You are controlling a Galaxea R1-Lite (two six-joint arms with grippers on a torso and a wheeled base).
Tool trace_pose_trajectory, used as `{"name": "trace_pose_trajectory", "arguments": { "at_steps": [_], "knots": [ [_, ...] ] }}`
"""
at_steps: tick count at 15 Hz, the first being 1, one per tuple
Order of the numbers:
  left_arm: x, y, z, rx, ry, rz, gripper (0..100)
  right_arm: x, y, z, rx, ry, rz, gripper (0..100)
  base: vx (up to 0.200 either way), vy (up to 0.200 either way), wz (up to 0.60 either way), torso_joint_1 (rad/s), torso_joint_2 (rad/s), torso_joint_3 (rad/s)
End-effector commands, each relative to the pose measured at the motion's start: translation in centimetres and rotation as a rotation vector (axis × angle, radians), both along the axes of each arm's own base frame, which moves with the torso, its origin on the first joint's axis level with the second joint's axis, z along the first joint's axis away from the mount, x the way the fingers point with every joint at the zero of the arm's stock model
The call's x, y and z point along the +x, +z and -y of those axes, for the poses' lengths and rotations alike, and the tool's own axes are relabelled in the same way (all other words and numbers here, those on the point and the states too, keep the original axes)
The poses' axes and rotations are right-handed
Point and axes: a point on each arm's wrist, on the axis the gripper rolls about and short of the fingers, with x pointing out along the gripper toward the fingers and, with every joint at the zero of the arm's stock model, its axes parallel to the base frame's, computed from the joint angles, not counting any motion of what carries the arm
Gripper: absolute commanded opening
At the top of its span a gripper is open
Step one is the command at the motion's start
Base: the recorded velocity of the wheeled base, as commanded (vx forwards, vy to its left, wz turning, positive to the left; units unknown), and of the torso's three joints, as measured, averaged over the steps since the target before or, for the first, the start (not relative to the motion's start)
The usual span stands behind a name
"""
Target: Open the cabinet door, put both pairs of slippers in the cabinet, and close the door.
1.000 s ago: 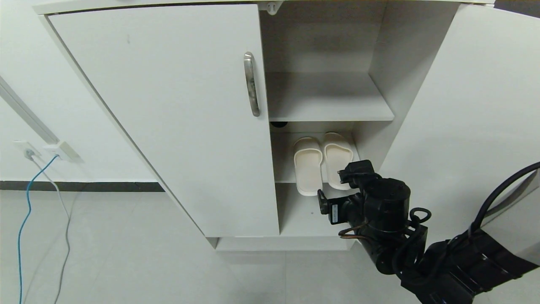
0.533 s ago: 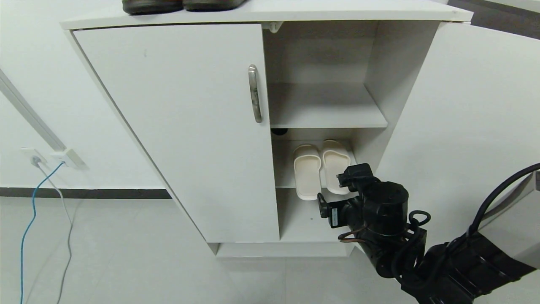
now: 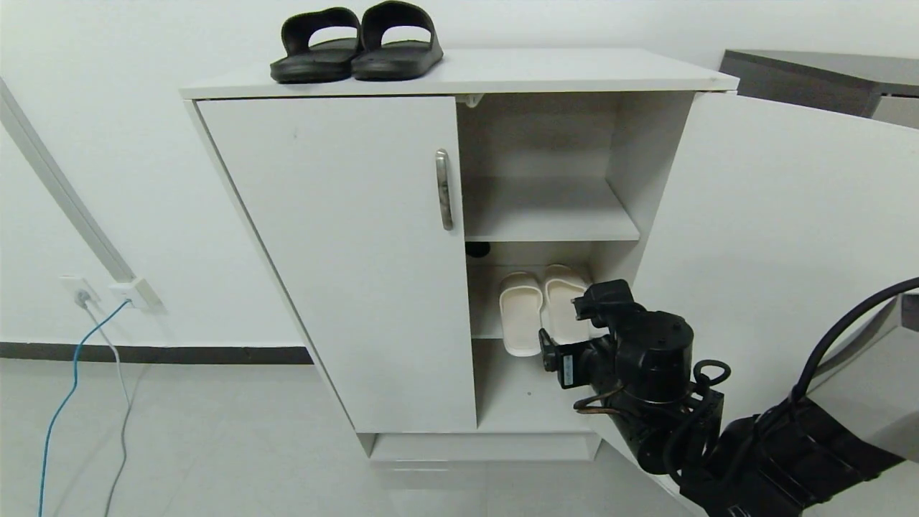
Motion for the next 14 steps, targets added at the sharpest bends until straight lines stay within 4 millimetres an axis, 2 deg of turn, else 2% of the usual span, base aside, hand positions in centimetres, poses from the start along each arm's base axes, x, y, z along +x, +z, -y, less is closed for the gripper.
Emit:
{"name": "trace_pose_trajectory", "arguments": {
  "at_steps": [1, 6, 14],
  "knots": [
    [0.01, 0.0, 0.0, 0.0, 0.0, -0.002, 0, -0.02, -0.06, -0.14, -0.001, 0.003, 0.0, 100, 0.0, 0.0, 0.0, 0.002, 0.0, 0.183],
    [0.01, 0.0, 0.0, 0.0, 0.0, -0.002, 0, -0.07, -0.16, -0.09, -0.004, 0.003, -0.004, 100, 0.0, 0.0, 0.0, 0.001, 0.0, 0.036],
    [0.01, 0.0, 0.0, 0.0, 0.0, -0.002, 0, -0.07, -0.3, -0.1, -0.007, 0.004, -0.007, 100, 0.0, 0.2, 0.0, 0.005, 0.0, 0.006]
  ]
}}
